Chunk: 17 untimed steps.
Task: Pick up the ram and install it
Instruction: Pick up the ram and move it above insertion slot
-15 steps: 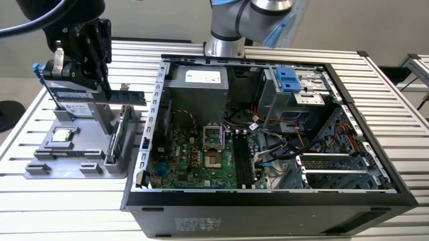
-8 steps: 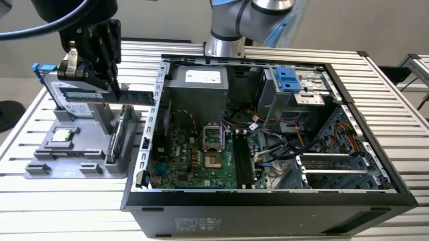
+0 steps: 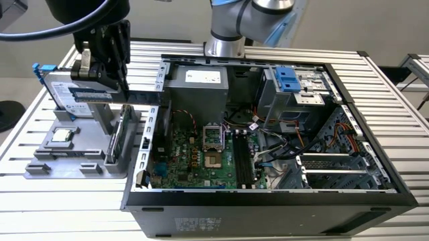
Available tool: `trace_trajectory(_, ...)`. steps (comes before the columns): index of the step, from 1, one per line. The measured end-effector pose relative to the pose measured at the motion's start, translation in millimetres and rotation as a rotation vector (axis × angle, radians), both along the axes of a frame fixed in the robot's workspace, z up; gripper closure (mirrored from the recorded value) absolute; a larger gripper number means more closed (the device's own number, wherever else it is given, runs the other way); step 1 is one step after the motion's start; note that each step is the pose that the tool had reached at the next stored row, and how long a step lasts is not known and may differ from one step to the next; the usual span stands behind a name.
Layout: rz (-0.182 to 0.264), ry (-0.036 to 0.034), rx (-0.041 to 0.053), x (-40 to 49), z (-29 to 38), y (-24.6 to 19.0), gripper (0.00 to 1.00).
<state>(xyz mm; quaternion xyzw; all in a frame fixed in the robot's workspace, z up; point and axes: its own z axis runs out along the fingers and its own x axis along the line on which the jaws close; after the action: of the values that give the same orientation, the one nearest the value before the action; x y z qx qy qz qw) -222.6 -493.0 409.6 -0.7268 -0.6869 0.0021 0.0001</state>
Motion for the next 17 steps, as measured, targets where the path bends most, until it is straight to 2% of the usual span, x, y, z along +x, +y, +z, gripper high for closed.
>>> trace_trajectory(17, 0.0, 0.0001, 0.0, 32.2, 0.0, 0.0, 1.0)
